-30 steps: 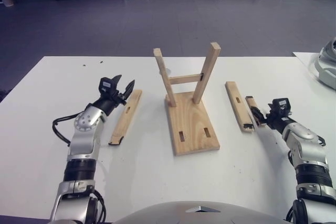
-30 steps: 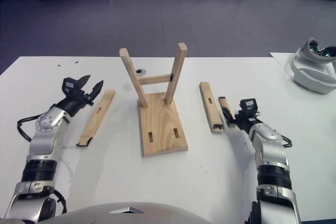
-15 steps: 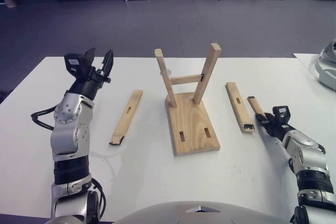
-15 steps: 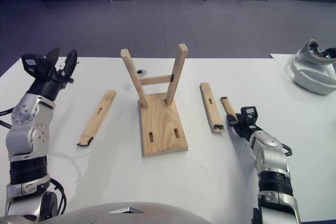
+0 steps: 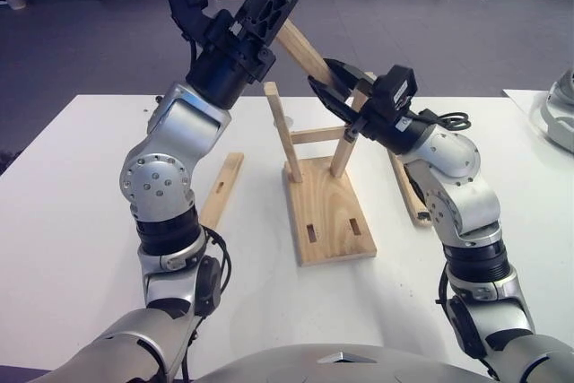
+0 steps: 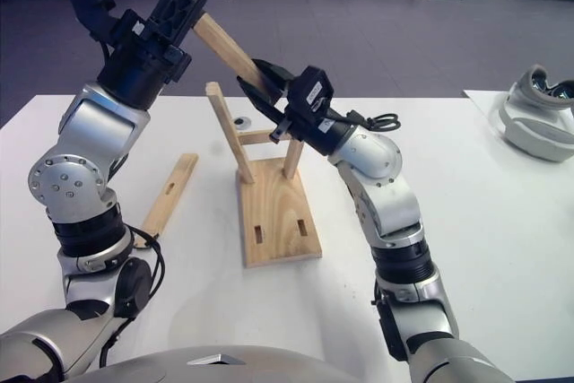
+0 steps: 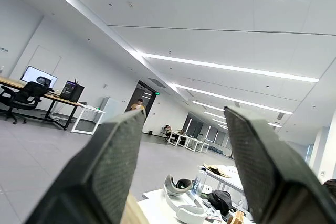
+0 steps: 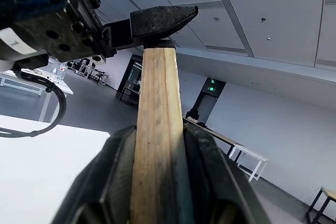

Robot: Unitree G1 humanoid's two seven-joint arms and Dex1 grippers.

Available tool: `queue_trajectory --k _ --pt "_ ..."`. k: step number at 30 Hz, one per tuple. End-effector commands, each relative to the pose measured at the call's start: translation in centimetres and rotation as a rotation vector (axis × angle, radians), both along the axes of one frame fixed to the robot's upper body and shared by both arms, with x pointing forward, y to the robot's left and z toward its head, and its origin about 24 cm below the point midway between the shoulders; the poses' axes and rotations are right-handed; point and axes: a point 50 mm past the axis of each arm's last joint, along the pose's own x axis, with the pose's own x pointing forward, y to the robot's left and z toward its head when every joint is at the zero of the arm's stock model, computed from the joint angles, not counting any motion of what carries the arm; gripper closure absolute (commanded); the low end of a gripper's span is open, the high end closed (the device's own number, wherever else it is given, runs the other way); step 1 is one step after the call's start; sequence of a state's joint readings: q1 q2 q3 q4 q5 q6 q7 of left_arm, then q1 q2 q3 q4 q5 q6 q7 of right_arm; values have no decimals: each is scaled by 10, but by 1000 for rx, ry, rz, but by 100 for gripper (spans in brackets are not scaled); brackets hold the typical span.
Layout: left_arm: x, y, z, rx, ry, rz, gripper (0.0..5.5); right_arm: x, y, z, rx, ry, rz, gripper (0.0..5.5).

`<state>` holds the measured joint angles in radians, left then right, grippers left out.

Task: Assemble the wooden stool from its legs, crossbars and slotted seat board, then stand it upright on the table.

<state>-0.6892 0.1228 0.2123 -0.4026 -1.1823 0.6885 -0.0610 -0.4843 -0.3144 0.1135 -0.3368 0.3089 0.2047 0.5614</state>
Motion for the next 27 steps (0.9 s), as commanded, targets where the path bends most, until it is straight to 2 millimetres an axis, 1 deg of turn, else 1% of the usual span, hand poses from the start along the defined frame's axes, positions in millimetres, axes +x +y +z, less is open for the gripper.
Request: queue_trajectory --k 1,3,5,7,10,11,12,15,17,19,22,23,27 --pt "1 0 -6 39 39 4 270 -7 -1 18 31 -65 24 420" --pt "0 5 -1 38 1 28 270 -3 -8 13 12 -48 -29 420" --pt "-3 10 4 25 -31 39 270 0 -14 12 11 -49 -71 420" --pt "-4 13 5 5 -34 46 237 0 -16 15 23 -70 -86 420" --pt "3 19 5 -43 -9 102 178 -3 -12 19 30 -96 -63 420" --pt "4 18 4 -38 0 101 154 -4 -11 20 31 -102 -55 420" --pt "4 15 2 -32 8 91 148 -5 -10 21 32 -108 -48 420" --pt "1 3 -4 -32 31 36 148 -9 1 22 15 -137 -3 420" --pt "1 0 -7 -44 50 12 148 -11 8 25 23 -152 23 420" --pt "1 1 -10 -64 70 5 148 -12 10 25 27 -157 30 420" --pt "1 3 -9 -94 80 -18 207 -12 10 25 8 -170 29 420" --pt "0 2 -9 -97 79 -28 214 -12 10 25 -3 -179 27 420" --pt "-3 2 -8 -109 79 -43 279 -11 10 24 -33 -202 19 420"
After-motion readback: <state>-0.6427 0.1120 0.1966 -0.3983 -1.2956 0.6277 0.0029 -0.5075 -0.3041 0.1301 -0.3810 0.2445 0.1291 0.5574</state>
